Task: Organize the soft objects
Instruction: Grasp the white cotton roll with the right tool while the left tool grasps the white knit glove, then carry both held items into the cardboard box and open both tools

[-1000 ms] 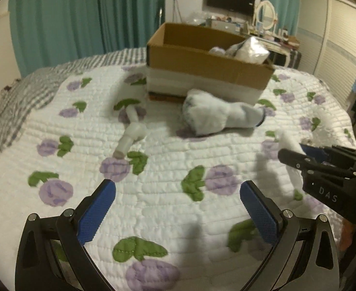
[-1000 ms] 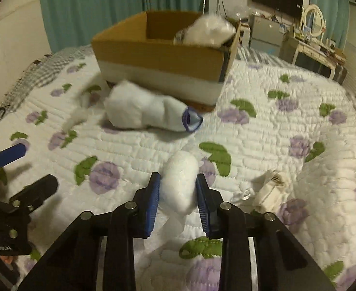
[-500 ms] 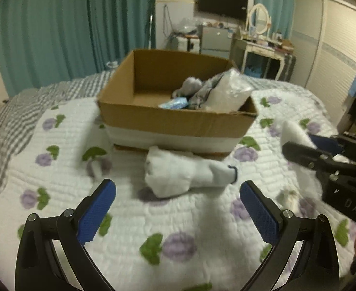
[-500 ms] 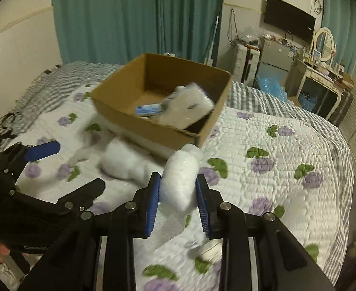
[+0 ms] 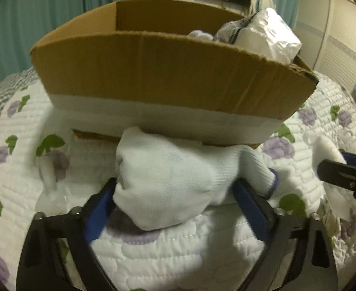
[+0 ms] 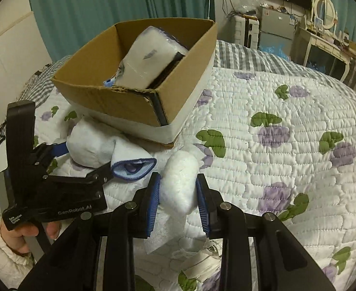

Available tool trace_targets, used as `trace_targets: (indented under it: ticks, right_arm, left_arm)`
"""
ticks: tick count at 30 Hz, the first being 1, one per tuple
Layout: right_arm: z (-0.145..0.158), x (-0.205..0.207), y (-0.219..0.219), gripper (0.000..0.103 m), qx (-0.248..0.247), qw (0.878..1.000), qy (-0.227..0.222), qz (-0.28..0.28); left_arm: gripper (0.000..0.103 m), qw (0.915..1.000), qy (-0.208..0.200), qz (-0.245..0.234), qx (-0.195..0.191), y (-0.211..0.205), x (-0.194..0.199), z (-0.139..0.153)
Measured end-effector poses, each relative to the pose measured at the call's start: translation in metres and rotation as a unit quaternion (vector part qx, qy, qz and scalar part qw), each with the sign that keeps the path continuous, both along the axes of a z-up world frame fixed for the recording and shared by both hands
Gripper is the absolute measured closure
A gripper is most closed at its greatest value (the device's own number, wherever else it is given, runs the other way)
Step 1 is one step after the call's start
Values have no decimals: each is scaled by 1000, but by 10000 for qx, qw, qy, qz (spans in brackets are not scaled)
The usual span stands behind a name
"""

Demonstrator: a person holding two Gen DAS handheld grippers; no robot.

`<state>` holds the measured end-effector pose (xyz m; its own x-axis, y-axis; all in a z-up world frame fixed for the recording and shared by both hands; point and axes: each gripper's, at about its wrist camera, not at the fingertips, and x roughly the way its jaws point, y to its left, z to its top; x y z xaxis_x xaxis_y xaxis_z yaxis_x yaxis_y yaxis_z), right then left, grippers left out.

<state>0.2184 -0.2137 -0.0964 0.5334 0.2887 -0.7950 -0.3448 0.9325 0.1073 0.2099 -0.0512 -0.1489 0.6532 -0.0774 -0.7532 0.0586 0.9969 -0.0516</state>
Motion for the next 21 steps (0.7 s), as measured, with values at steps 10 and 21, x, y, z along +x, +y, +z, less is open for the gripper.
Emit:
trace_targets:
  ticks: [10,21]
  right_arm:
    - [10,-21,-1,74,-93,9992,-314,-221]
    - [68,-82,28,74,-1,9970,-770,-6]
  left_arm:
    - [51,9998,-118,-78,139,9,-22,18]
    - [51,9991,-402,-59,-104,37,-107,80]
